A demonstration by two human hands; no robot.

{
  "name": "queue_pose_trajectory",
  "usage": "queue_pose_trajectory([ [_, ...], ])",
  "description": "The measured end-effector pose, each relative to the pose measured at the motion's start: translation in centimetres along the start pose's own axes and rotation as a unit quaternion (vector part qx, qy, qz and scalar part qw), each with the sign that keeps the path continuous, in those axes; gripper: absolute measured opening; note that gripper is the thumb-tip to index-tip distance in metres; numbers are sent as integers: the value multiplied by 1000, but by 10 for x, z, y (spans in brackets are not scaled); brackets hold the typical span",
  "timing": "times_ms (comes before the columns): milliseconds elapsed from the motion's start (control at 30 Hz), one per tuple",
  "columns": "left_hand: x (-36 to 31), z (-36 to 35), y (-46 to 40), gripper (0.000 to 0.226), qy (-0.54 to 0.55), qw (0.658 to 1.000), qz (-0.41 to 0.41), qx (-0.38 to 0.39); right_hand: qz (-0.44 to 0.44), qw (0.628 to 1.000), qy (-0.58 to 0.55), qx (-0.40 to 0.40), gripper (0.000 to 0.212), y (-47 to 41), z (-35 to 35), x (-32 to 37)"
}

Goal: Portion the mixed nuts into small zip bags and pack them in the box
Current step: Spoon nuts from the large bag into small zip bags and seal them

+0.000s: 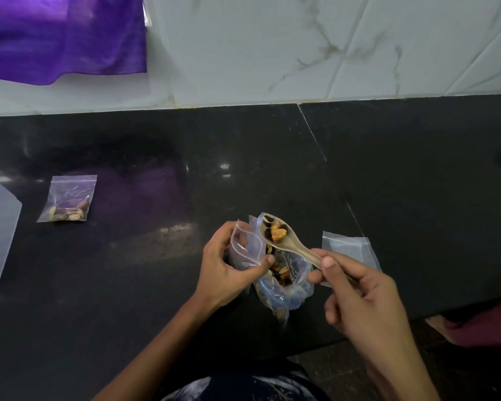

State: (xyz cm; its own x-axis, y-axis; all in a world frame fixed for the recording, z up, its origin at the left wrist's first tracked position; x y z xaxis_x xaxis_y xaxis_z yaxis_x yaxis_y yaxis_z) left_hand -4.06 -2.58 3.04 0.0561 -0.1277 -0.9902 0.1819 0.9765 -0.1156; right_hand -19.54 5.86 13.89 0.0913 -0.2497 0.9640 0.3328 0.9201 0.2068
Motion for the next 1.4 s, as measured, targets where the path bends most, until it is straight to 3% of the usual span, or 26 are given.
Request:
queue_pose_trajectory([
  [167,-3,-3,-1,43,7,1000,-8,5,120,984,131,14,21,0,-20,-9],
  [333,0,-5,1,54,20,1000,-8,-22,334,900,281,-14,30,1,-35,-21],
  [533,2,-6,4,56,28,998,-13,-47,392,878,273,-15,31,0,-43,-28],
  [667,5,-3,4,46,3,998,-11,-60,366,902,225,-52,26,2,-25,-18],
  [800,13,1,6,42,-12,997,-16,-77,201,935,256,-140,21,-16,6,-22],
  [900,19,0,8,43,-2,998,-15,-63,116,925,348,-103,19,-30,4,-44],
  [1067,23,-2,2,50,33,999,18,-17,69,907,414,-35,18,-36,-16,-57],
  [1400,33,-1,-11,47,0,999,37,3,73,947,298,-91,17,-58,-26,-70],
])
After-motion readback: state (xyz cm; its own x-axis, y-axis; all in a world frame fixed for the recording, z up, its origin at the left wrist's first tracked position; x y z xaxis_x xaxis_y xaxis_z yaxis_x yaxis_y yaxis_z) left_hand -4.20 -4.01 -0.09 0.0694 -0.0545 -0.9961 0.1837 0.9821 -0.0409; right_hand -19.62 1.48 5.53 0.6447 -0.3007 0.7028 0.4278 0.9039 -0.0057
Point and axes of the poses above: each hand's wrist, its own y-axis away from the middle knuckle, its own z-axis out of the back of the hand, x = y × z, the point moved 1 cm from there along -y, towards the middle knuckle, and after that the axes turned 8 degrees about z, right-handed, at the moved point
